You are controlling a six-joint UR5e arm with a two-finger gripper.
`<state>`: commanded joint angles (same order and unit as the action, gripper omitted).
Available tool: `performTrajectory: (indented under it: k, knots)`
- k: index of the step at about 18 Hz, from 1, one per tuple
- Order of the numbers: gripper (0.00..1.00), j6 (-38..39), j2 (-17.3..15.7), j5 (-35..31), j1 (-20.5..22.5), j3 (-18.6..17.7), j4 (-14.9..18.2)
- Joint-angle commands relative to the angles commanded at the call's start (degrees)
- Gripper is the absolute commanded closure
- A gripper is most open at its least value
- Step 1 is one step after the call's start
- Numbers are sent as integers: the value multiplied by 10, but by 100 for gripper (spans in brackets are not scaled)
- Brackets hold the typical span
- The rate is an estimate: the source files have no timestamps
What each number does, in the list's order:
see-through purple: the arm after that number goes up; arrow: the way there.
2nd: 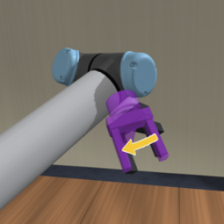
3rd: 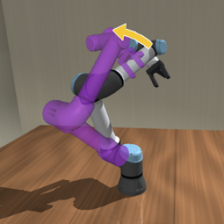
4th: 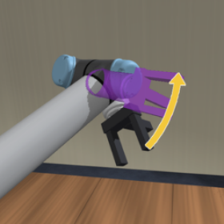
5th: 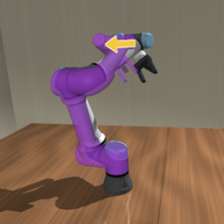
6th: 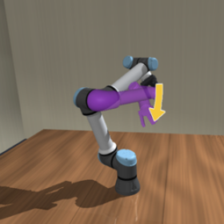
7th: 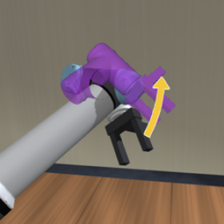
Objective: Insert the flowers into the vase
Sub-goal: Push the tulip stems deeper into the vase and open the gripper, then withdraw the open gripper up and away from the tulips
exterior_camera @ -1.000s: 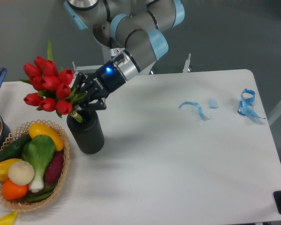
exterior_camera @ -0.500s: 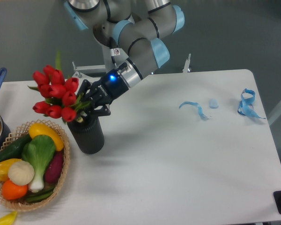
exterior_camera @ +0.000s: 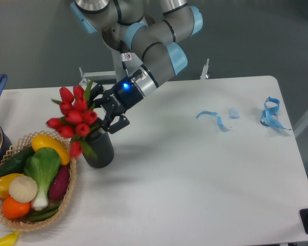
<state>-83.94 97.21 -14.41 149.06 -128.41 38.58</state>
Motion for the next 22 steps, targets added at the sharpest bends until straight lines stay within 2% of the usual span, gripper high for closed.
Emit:
performTrajectory:
  k: [9,14,20,22]
  knots:
    - [0,1,-16,-19,46,1,1]
    - [0,-2,-46,-26,87,-23,1]
    - [0,3,-81,-97,116,-28,2]
    - [0,3,-93,-139,130,-25,2]
